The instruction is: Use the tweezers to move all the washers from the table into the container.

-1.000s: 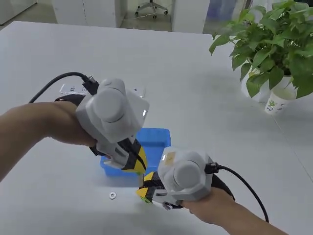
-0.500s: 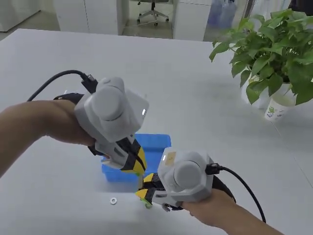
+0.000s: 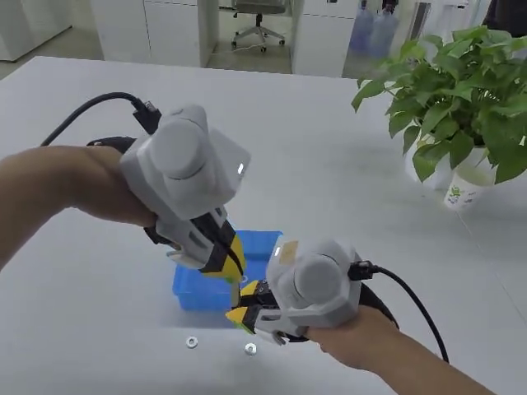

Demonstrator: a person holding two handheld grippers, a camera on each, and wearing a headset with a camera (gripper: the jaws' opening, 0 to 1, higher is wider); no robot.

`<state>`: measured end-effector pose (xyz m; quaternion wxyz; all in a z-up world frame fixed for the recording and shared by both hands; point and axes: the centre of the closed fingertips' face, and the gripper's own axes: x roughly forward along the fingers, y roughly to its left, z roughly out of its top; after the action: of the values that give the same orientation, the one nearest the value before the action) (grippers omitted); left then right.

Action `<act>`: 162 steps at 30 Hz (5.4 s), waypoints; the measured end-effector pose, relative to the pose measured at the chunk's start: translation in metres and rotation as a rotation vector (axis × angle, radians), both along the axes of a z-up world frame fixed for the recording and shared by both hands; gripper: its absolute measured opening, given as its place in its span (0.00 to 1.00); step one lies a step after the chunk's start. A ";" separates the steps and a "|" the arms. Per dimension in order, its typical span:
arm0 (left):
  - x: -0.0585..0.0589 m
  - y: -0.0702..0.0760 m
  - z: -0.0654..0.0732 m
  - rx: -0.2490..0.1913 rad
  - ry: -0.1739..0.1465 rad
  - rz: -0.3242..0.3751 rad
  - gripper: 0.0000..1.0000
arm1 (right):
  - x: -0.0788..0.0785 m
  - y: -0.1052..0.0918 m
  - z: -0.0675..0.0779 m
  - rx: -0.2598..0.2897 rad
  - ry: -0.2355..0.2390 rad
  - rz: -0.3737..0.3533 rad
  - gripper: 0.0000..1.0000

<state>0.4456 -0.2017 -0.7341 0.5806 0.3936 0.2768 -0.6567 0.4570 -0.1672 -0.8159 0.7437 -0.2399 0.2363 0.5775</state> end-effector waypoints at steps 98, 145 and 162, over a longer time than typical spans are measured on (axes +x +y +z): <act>0.058 -0.002 -0.009 0.014 -0.040 -0.011 0.05 | 0.067 -0.010 -0.007 -0.032 -0.006 -0.068 0.12; -0.008 -0.003 -0.020 -0.001 0.026 -0.026 0.05 | -0.009 -0.014 -0.019 -0.042 0.043 -0.056 0.12; -0.016 -0.006 -0.042 0.014 0.064 -0.038 0.05 | -0.023 -0.018 -0.039 -0.032 0.088 -0.053 0.12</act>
<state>0.4297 -0.2078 -0.7760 0.5563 0.3814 0.2924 -0.6779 0.4338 -0.1850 -0.8553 0.7436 -0.2199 0.2843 0.5638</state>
